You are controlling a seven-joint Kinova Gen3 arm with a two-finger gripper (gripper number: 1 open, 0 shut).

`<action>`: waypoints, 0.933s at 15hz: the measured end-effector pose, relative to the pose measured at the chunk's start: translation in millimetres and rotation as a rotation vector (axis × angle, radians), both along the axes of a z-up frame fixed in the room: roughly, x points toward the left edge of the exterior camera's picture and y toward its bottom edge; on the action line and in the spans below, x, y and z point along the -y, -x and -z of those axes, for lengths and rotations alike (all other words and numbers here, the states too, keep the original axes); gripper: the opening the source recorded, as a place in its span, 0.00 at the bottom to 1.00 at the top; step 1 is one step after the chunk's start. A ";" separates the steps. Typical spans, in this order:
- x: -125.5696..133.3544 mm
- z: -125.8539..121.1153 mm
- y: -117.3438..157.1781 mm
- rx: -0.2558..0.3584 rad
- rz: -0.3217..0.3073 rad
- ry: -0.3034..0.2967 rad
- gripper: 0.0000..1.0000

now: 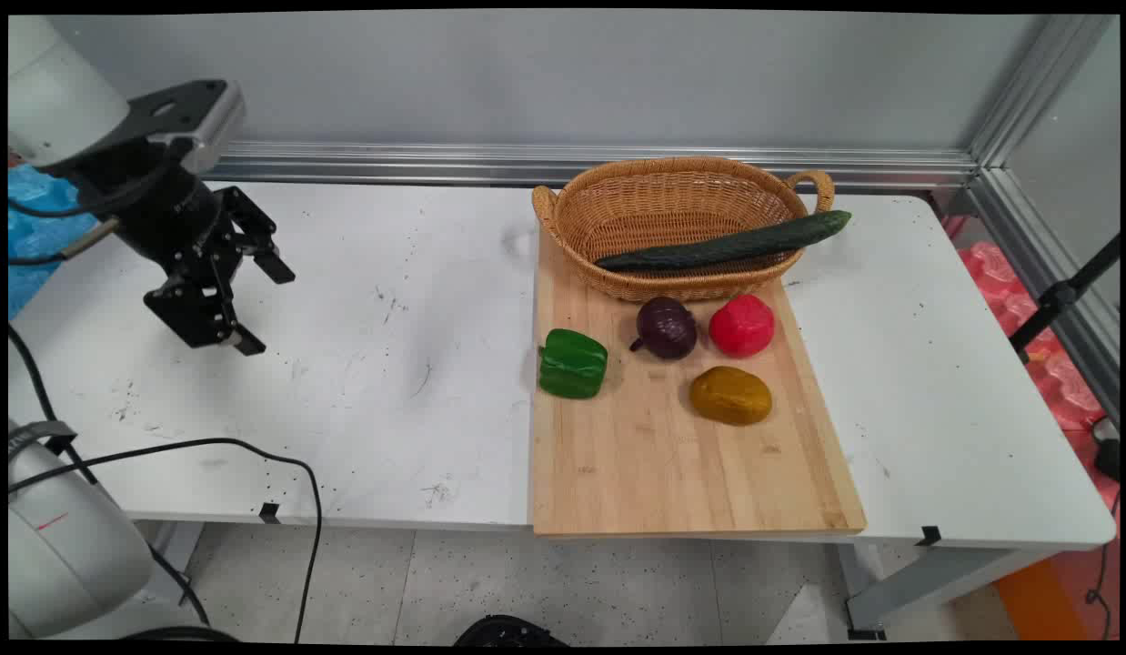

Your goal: Pick up the cucumber from the vegetable basket

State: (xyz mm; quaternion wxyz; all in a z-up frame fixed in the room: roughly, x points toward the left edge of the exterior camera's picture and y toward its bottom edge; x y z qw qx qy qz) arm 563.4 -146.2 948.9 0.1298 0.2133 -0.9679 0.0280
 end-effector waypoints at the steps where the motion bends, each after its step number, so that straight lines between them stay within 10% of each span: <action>1: 0.5 -1.7 -0.8 -0.006 -0.009 0.007 1.00; 14: 98.2 -16.4 73.4 -0.176 -0.117 0.161 1.00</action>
